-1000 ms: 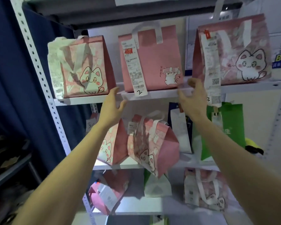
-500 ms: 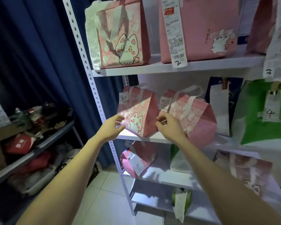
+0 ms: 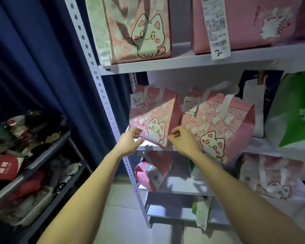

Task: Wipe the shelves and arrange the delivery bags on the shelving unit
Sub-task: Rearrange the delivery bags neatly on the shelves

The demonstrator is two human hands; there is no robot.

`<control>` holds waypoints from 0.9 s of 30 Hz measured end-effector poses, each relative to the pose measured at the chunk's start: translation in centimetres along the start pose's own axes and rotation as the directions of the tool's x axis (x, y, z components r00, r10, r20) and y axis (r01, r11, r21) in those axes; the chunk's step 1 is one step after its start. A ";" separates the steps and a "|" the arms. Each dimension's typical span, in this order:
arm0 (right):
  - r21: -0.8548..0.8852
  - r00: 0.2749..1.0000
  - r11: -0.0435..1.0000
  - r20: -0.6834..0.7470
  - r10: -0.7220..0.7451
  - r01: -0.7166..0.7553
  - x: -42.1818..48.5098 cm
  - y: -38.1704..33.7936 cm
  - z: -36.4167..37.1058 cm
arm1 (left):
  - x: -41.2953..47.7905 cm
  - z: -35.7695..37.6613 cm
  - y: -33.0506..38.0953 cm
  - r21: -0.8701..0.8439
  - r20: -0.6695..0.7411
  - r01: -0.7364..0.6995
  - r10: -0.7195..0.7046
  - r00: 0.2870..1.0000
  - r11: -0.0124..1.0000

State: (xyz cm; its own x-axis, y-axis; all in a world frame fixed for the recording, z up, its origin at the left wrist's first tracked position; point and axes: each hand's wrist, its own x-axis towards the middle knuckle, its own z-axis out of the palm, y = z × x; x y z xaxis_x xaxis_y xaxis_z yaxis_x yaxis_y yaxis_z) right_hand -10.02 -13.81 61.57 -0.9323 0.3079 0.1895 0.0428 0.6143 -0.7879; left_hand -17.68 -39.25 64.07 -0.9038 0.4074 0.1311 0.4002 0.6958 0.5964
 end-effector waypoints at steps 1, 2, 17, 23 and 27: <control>0.002 1.000 1.000 0.006 0.019 -0.019 0.3 -0.3 0.9 | 0.4 -0.2 -0.5 -0.007 0.003 -0.006 0.006 1.000 1.000; -0.012 0.999 0.999 0.011 0.032 -0.032 0.4 -0.7 1.6 | 0.8 -0.5 -1.1 -0.019 -0.001 -0.016 0.016 1.000 1.000; -0.169 0.940 0.944 -0.244 0.238 -0.283 3.3 -1.3 1.3 | 4.2 -0.3 -1.7 -0.099 0.135 -0.145 0.157 0.978 0.985; -0.120 0.951 0.986 -0.298 0.077 -0.118 -1.4 -1.3 -3.9 | 5.6 1.4 3.7 -0.155 0.087 -0.250 0.265 0.960 0.956; -0.137 0.837 0.987 -0.547 -0.010 -0.078 -4.3 -1.0 -10.4 | 6.1 3.6 9.1 -0.224 0.057 -0.367 0.389 0.920 0.903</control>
State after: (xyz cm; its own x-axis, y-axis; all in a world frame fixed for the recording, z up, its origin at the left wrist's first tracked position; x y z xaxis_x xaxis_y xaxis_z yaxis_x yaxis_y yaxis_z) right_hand -2.31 -8.13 67.65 -0.5841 0.6493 0.4871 0.1643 0.6822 -0.7124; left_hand -18.97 -28.26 67.46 -0.6670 0.6789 0.3069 0.6594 0.3462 0.6673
